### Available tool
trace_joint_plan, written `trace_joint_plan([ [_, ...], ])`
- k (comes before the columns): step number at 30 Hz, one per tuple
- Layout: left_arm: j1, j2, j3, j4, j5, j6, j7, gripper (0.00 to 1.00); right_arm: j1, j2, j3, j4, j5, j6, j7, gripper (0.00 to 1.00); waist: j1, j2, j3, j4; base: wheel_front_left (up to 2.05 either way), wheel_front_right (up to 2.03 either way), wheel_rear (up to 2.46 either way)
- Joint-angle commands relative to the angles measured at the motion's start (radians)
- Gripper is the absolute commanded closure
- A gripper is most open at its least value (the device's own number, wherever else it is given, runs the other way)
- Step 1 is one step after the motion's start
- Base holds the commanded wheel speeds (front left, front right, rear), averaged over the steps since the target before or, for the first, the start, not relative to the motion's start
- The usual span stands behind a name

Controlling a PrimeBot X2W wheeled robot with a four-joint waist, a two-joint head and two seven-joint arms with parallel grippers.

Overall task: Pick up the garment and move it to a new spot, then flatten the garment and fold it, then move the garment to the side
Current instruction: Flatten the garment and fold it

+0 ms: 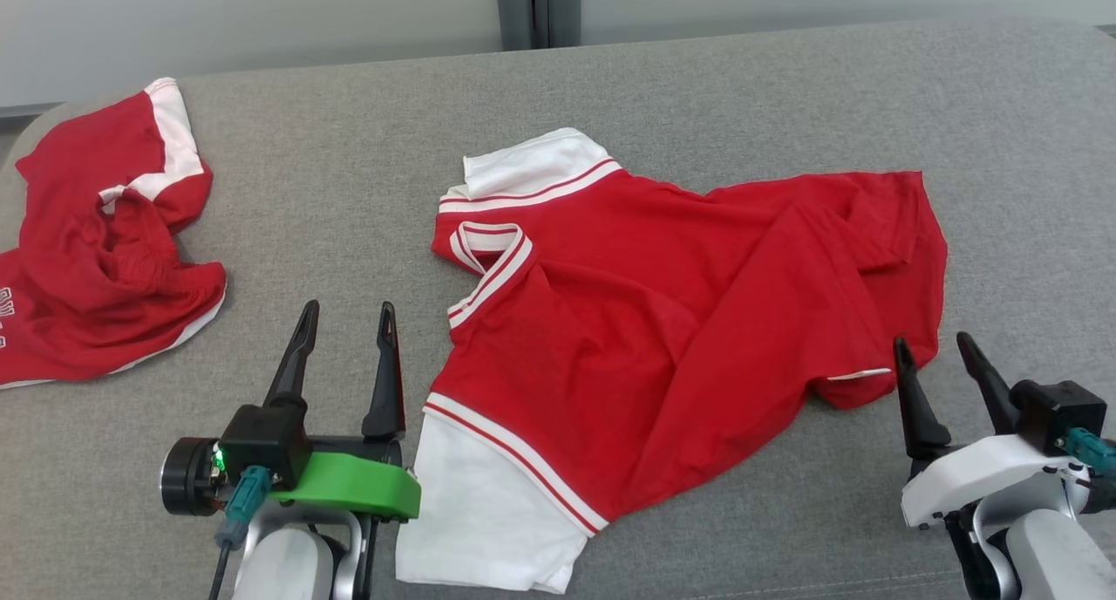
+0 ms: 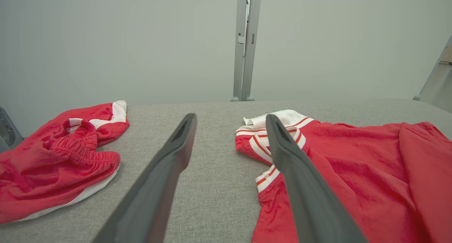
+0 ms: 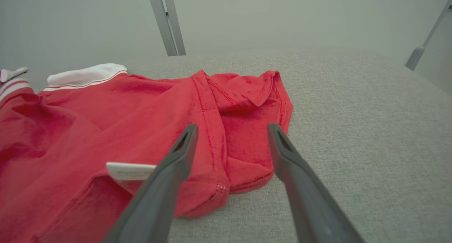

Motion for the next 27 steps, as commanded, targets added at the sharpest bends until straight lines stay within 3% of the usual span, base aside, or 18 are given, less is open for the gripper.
trace_joint_plan([
  [1,0.008,0.002,0.004,0.0,0.007,-0.006,-0.001,0.0,-0.002,0.006,0.005,0.02,0.013,-0.001,-0.003,0.0,0.0,-0.0001,0.002,-0.001,0.0,0.0,0.0],
  [10,-0.005,0.002,-0.006,-0.001,0.013,-0.008,-0.001,0.0,-0.071,0.026,0.038,0.18,0.02,-0.001,-0.003,0.0,0.0,-0.0001,0.025,0.022,0.0,0.0,0.0],
  [12,-0.007,0.002,-0.007,-0.001,0.012,-0.006,-0.001,0.0,-0.079,0.027,0.038,0.209,0.028,-0.002,-0.003,0.08,0.0,-0.0001,0.029,0.027,0.0,0.0,0.0],
  [13,-0.009,0.002,-0.008,-0.001,0.011,-0.004,-0.001,0.0,-0.082,0.028,0.041,0.223,0.031,-0.001,-0.003,0.4,0.0,-0.0001,0.032,0.029,0.0,0.0,0.0],
  [14,-0.01,0.002,-0.009,-0.002,0.011,-0.003,-0.001,0.0,-0.088,0.029,0.041,0.229,0.031,-0.001,-0.003,0.59,0.0,-0.0001,0.034,0.031,0.0,0.0,0.0],
  [15,-0.013,0.002,-0.008,-0.002,0.01,0.0,-0.001,0.0,-0.092,0.031,0.044,0.232,0.032,-0.001,-0.003,0.67,0.0,-0.0001,0.036,0.033,0.0,0.0,0.0],
  [17,-0.016,0.002,-0.006,-0.003,0.009,0.001,-0.001,0.0,-0.085,0.037,0.048,0.234,0.04,-0.002,-0.003,1.0,0.0,-0.0001,0.038,0.036,0.0,0.0,0.0],
  [27,0.0,0.002,0.003,-0.003,0.005,0.004,-0.001,0.0,-0.025,0.047,-0.01,0.153,0.039,-0.002,-0.003,1.0,0.0,-0.0001,0.022,0.017,0.0,0.0,0.0],
])
